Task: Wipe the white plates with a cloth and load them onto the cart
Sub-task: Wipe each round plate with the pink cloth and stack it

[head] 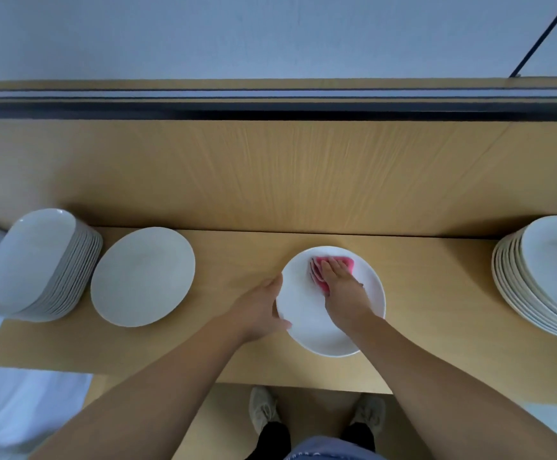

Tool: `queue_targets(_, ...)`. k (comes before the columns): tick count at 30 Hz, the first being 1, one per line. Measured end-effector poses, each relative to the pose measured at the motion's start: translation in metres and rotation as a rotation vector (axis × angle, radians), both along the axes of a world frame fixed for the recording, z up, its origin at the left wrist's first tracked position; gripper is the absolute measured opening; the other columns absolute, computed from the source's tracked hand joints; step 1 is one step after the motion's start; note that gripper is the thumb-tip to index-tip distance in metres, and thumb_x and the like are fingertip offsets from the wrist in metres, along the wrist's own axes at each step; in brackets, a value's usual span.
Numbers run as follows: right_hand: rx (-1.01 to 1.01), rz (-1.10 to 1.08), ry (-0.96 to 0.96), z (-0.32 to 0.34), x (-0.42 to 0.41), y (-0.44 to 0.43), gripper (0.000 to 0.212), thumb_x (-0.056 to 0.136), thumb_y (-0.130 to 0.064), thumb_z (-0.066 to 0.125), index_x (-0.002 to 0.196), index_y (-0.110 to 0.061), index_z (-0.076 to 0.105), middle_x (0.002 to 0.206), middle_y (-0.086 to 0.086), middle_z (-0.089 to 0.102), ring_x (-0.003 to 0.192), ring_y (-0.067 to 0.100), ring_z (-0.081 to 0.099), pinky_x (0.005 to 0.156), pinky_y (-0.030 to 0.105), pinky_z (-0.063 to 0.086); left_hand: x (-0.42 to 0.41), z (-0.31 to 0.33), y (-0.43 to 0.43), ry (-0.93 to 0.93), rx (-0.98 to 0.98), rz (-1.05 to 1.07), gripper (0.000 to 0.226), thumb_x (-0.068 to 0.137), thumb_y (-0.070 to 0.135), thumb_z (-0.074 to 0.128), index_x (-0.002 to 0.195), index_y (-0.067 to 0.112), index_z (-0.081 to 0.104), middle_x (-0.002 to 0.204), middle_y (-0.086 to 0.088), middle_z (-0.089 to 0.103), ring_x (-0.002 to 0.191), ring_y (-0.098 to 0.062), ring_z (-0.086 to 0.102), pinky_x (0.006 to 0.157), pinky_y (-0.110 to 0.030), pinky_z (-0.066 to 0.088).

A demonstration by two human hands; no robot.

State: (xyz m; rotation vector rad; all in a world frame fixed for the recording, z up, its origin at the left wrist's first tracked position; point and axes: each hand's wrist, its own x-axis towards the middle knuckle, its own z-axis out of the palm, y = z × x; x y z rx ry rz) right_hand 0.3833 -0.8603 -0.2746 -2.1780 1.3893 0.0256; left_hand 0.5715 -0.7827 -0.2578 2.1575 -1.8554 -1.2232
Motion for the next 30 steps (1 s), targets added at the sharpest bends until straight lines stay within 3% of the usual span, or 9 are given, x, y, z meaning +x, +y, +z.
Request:
queue_targets(3, 0.025, -0.1, -0.004, -0.002, 0.013, 0.003, 0.061, 0.096, -0.002, 0.04, 0.152, -0.021, 0.024, 0.159, -0.005, 0.018, 0.148, 0.014, 0.007, 0.11, 0.046, 0.027, 0.006, 0.006, 0.004, 0.001, -0.026, -0.091, 0.112, 0.067, 0.051, 0.078, 0.153, 0.029, 0.01, 0.149, 0.013, 0.036, 0.131, -0.014, 0.04, 0.102, -0.032, 0.041)
queue_targets(6, 0.042, -0.144, -0.011, 0.0, 0.024, 0.005, 0.063, 0.096, -0.001, 0.039, 0.153, -0.019, 0.02, 0.161, -0.004, 0.012, 0.149, 0.014, 0.003, 0.115, 0.041, 0.019, 0.006, 0.006, 0.003, -0.022, -0.1, -0.092, 0.105, 0.069, 0.053, 0.078, 0.151, 0.031, 0.017, 0.146, 0.013, 0.041, 0.13, -0.013, 0.042, 0.1, -0.03, 0.042)
queue_targets(9, 0.025, -0.118, -0.015, -0.002, 0.029, 0.008, 0.065, 0.095, -0.001, 0.039, 0.154, -0.019, 0.018, 0.162, -0.001, 0.008, 0.149, 0.016, 0.003, 0.118, 0.038, 0.015, 0.006, 0.002, 0.004, -0.019, -0.067, -0.075, 0.111, 0.071, 0.05, 0.078, 0.155, 0.025, 0.01, 0.153, 0.011, 0.032, 0.137, -0.012, 0.035, 0.106, -0.028, 0.036)
queue_targets(13, 0.011, 0.018, -0.094, -0.008, 0.034, 0.019, 0.06, 0.094, -0.004, 0.043, 0.151, -0.018, 0.028, 0.16, -0.002, 0.02, 0.148, 0.016, 0.011, 0.116, 0.039, 0.025, 0.009, -0.003, 0.004, -0.023, -0.079, -0.054, 0.11, 0.067, 0.051, 0.079, 0.153, 0.029, 0.015, 0.15, 0.014, 0.037, 0.134, -0.011, 0.038, 0.105, -0.028, 0.039)
queue_targets(19, -0.035, 0.34, -0.021, -0.009, 0.023, 0.051, 0.058, 0.102, -0.025, 0.039, 0.155, -0.019, 0.015, 0.161, -0.005, 0.013, 0.149, 0.014, 0.007, 0.121, 0.03, 0.004, 0.008, 0.005, 0.003, -0.057, -0.096, -0.048, 0.109, 0.068, 0.056, 0.078, 0.153, 0.024, 0.019, 0.156, 0.008, 0.029, 0.141, -0.012, 0.03, 0.108, -0.025, 0.029)
queue_targets(21, -0.049, 0.429, -0.014, -0.012, 0.011, 0.051, 0.062, 0.1, -0.023, 0.047, 0.154, -0.022, 0.019, 0.16, -0.007, 0.018, 0.149, 0.014, 0.012, 0.121, 0.029, 0.009, 0.008, 0.008, 0.001, -0.129, -0.098, -0.079, 0.111, 0.066, 0.06, 0.077, 0.153, 0.023, 0.018, 0.158, 0.007, 0.021, 0.143, -0.014, 0.026, 0.11, -0.029, 0.031)
queue_targets(24, -0.133, 0.532, 0.007, -0.013, 0.008, 0.044, 0.054, 0.102, -0.027, 0.042, 0.152, -0.02, 0.026, 0.158, -0.005, 0.027, 0.147, 0.015, 0.02, 0.121, 0.029, 0.012, 0.007, 0.009, -0.002, -0.23, -0.14, -0.202, 0.104, 0.072, 0.061, 0.073, 0.153, 0.023, 0.019, 0.161, 0.009, 0.005, 0.146, -0.014, 0.013, 0.115, -0.03, 0.022)
queue_targets(27, -0.177, 0.552, 0.034, -0.012, 0.011, 0.042, 0.054, 0.102, -0.026, 0.043, 0.152, -0.017, 0.026, 0.157, -0.002, 0.03, 0.146, 0.018, 0.023, 0.119, 0.029, 0.015, 0.009, 0.01, -0.004, -0.261, -0.119, -0.273, 0.098, 0.076, 0.063, 0.067, 0.153, 0.024, 0.022, 0.161, 0.015, -0.002, 0.147, -0.015, 0.013, 0.116, -0.03, 0.018)
queue_targets(30, -0.21, 0.663, 0.124, -0.017, 0.003, 0.043, 0.064, 0.095, -0.018, 0.057, 0.15, -0.017, 0.025, 0.153, 0.0, 0.037, 0.142, 0.023, 0.033, 0.115, 0.037, 0.033, 0.01, 0.013, -0.005, -0.271, -0.096, -0.269, 0.097, 0.077, 0.064, 0.066, 0.154, 0.027, 0.02, 0.161, 0.017, -0.001, 0.147, -0.014, 0.014, 0.116, -0.03, 0.016)
